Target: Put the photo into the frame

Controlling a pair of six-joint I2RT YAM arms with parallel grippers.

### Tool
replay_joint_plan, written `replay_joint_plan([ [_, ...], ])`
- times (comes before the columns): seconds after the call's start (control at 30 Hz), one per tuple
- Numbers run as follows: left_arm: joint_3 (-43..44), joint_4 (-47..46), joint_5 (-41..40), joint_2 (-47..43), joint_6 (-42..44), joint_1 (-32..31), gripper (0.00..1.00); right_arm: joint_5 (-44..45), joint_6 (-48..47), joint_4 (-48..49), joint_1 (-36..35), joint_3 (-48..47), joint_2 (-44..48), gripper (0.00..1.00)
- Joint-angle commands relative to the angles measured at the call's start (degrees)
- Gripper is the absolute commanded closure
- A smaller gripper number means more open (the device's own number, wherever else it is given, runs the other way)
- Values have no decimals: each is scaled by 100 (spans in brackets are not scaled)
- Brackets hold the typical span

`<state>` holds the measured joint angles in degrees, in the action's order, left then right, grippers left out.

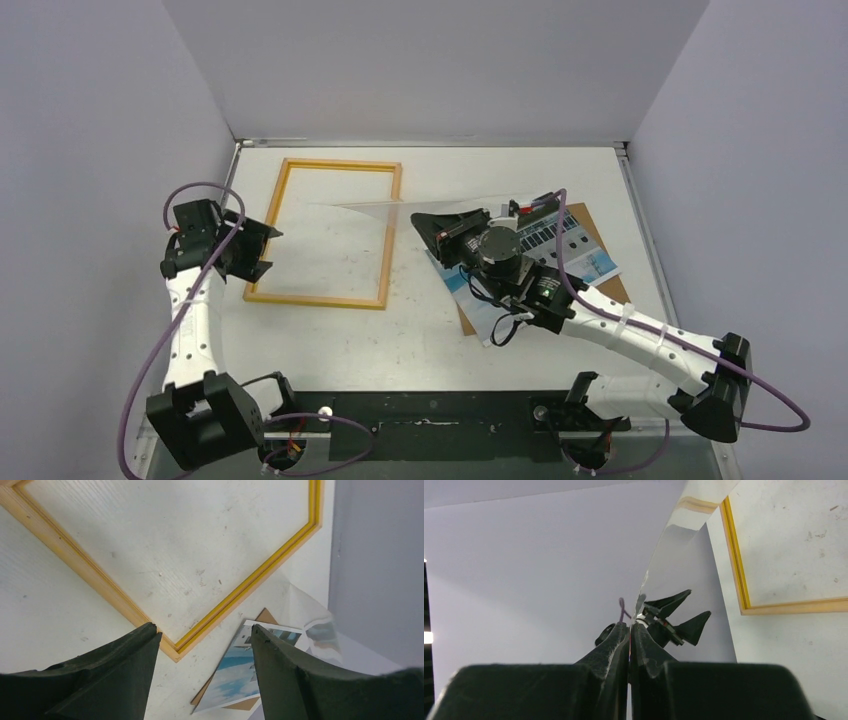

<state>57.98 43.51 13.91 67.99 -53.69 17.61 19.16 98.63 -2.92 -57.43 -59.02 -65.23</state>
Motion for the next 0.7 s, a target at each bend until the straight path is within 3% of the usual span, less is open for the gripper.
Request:
replay_joint_plan([
  [0.0, 63, 37, 130, -902, -693, 31, 30, -37, 170, 525, -104, -343, -183, 100],
  [0.1, 278, 23, 693, -853, -743, -108, 24, -109, 267, 586, -153, -394, -354, 100],
  [0.3, 117, -1023, 1362, -911, -1171, -503, 20, -299, 479, 721, -210, -401, -611, 100],
  [0.43, -212, -1589, 1214, -953, -1748, -1162, 19, -398, 677, 937, -240, -315, -768, 100],
  [0.53, -458, -2205, 1119, -961, -2218, -1391, 19, -441, 736, 1032, -295, -254, -829, 100],
  [0.67, -340, -2367, 961, -913, -2286, -1568, 19, -422, 791, 1097, -338, -187, -840, 100],
])
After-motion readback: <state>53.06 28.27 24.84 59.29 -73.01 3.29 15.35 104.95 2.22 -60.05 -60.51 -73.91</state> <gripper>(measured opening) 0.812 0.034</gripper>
